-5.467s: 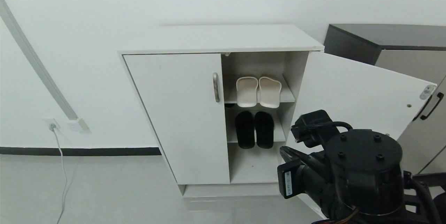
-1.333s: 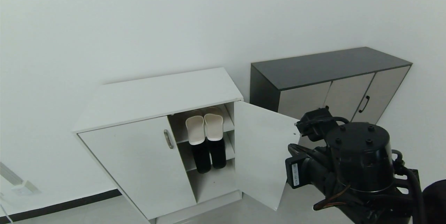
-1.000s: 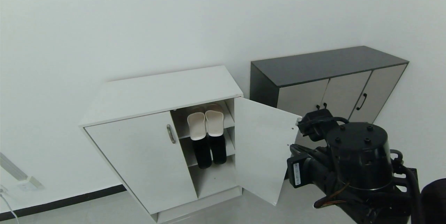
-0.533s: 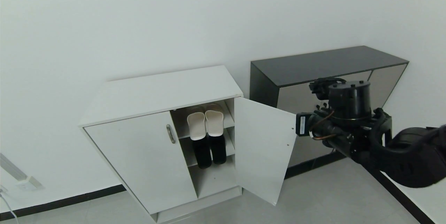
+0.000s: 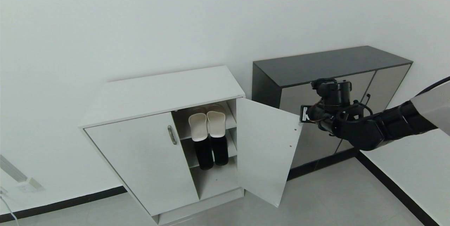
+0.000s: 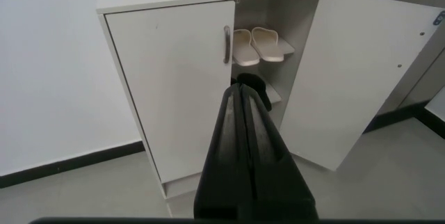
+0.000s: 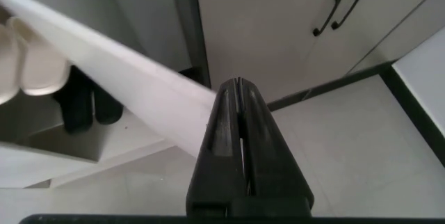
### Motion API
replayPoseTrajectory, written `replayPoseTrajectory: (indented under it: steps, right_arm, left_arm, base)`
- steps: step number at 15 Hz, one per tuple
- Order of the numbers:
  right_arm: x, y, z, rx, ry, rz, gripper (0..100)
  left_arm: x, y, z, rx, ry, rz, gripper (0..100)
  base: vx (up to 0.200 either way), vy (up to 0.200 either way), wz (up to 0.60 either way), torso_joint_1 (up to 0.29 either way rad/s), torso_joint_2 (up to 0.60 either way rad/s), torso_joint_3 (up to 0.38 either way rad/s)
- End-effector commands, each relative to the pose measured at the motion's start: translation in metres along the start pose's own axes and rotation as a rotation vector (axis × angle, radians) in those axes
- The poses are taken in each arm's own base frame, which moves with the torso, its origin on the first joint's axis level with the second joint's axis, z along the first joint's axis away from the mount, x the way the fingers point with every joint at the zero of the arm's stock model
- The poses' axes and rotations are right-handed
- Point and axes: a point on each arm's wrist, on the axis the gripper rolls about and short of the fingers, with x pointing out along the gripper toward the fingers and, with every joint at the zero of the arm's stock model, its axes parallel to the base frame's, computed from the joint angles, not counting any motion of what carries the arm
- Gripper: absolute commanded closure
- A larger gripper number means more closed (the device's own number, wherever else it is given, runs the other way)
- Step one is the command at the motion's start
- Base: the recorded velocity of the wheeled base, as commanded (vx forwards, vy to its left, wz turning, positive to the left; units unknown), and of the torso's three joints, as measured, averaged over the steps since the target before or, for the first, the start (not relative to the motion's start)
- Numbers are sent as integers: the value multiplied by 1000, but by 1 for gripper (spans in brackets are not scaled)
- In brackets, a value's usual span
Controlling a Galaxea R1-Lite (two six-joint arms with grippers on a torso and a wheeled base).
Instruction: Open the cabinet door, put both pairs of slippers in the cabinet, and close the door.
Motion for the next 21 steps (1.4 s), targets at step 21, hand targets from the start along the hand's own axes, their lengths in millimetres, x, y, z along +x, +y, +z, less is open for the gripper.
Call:
replayPoseTrajectory:
  steps: [21]
  right_arm:
    - [26,26,-24,-22,39,77,100]
  left_arm:
    - [0,0,0,0,1,-1,100]
  base:
    - [0,0,0,0,0,0]
